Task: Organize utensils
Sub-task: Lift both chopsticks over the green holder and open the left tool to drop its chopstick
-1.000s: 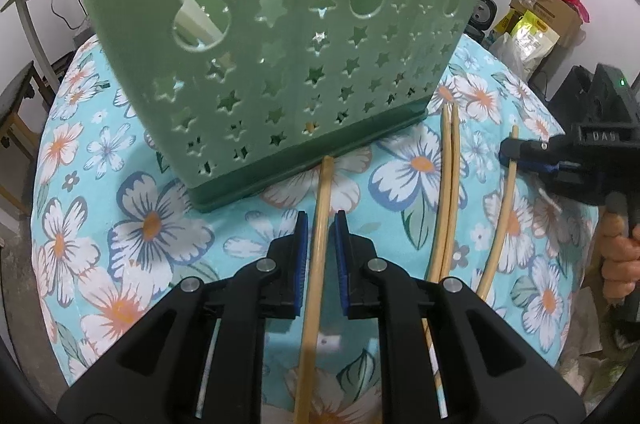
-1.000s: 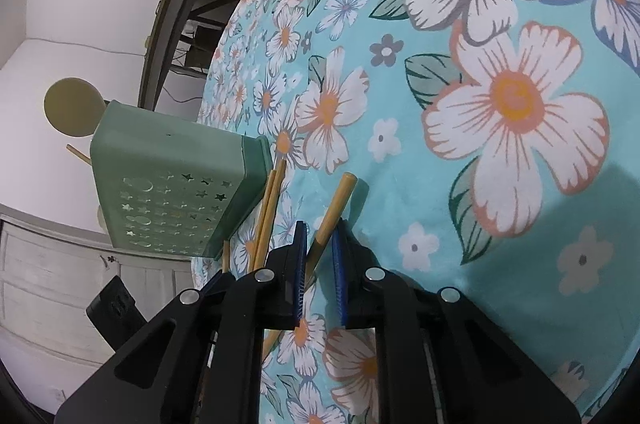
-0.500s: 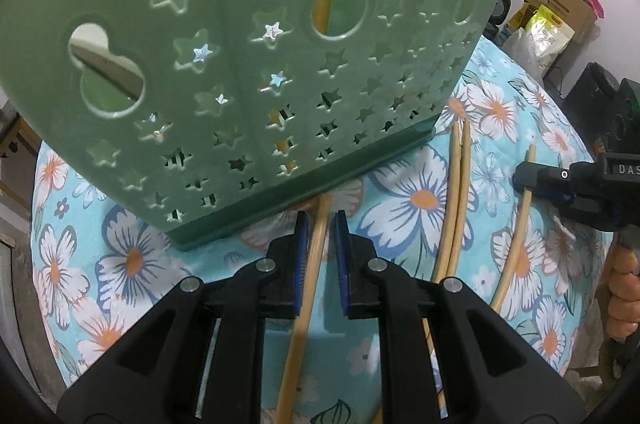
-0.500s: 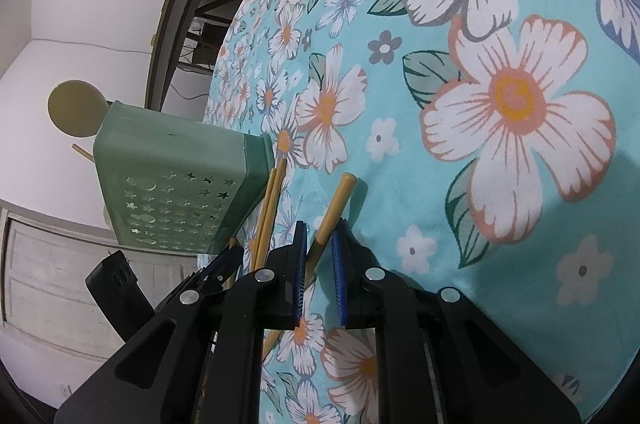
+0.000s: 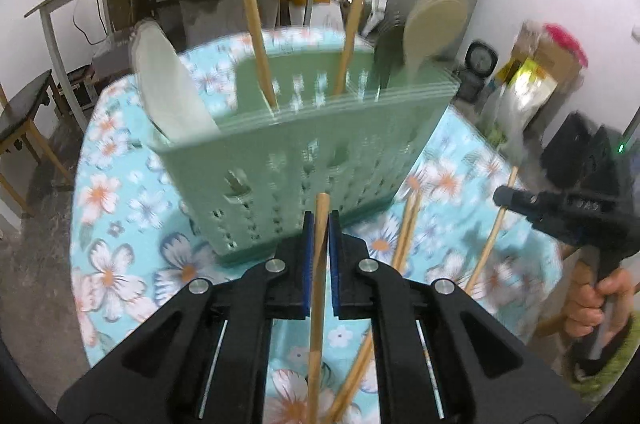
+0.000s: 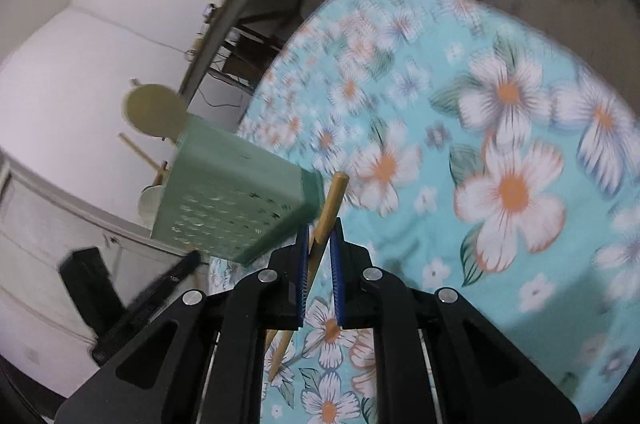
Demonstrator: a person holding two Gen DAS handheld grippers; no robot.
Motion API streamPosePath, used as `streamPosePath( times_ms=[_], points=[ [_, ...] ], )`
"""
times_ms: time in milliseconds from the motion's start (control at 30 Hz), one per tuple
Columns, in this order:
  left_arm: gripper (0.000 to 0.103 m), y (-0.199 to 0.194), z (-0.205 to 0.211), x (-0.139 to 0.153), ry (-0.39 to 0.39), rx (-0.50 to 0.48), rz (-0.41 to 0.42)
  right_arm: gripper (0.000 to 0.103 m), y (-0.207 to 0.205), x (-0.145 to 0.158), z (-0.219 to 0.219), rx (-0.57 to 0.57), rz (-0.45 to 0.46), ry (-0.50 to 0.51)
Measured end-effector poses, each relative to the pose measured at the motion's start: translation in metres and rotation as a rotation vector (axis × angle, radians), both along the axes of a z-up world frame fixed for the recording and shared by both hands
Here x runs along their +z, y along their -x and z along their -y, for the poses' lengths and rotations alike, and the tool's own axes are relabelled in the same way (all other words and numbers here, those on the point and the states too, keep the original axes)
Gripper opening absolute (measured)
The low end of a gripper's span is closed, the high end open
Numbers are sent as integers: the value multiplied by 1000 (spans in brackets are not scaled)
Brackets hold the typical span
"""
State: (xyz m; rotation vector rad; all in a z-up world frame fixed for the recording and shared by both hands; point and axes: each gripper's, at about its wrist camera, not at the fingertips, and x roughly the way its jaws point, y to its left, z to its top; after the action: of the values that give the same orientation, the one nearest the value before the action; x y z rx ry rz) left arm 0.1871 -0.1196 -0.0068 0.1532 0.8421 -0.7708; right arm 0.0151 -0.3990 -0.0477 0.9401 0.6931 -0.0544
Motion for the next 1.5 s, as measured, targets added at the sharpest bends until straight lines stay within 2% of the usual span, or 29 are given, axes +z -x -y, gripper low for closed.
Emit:
streamPosePath(
  times_ms=[167,367,700,900,1033,1167,1300,1500],
  points=[
    [6,4,-27,43,144,14,-9,9,8,44,-10,18,57,169],
    [6,16,-50,88,240,17,64,8,19,77,-21,33,108,288],
    [5,29,-68,167,379,18,243,6,24,101,-32,46,146,345],
    [5,35,-67,210,442,30,392,6,22,105,-32,55,146,351],
    [5,33,-58,218,430,53,460,6,22,105,-32,56,144,341],
    [5,22,-44,209,382,83,493,6,22,105,-31,56,142,337],
    [5,6,-30,188,345,89,475,6,20,102,-29,59,134,323],
    [5,-19,-20,158,339,89,416,6,18,98,-29,64,126,314]
  ],
)
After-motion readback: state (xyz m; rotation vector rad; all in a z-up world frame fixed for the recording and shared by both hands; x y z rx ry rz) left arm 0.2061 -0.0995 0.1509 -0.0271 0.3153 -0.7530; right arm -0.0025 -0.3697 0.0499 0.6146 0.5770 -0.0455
